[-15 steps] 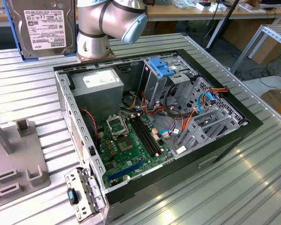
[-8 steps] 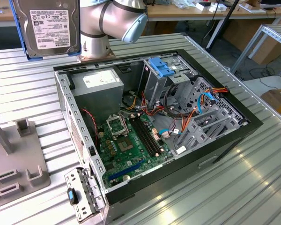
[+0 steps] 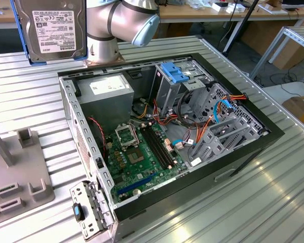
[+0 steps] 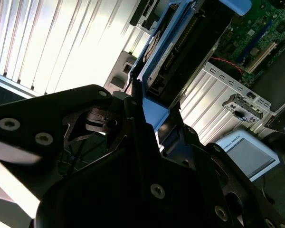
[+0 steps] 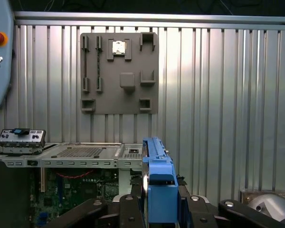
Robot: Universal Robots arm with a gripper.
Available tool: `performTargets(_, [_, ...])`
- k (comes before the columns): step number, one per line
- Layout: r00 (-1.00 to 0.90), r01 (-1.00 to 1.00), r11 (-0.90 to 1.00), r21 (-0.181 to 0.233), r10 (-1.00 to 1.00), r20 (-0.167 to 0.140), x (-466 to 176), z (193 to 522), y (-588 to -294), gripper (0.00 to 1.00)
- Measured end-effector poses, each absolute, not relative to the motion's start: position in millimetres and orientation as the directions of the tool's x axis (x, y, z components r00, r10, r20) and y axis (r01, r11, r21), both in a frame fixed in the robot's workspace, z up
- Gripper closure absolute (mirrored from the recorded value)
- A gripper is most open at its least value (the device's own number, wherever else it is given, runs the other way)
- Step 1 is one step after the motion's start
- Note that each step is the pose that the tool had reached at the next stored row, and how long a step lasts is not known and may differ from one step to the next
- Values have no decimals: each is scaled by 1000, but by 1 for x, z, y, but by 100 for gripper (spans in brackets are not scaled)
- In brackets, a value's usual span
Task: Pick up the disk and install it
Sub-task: 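Pick up the disk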
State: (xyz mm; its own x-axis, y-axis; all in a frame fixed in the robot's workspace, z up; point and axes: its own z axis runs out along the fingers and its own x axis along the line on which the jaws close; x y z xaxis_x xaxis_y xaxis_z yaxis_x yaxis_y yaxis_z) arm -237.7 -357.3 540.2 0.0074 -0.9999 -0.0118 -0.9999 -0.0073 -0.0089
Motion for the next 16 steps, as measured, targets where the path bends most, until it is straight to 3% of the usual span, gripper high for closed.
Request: performTargets(16, [7,-1000,-7,-9,-1000,-12,-215,540,-357,63])
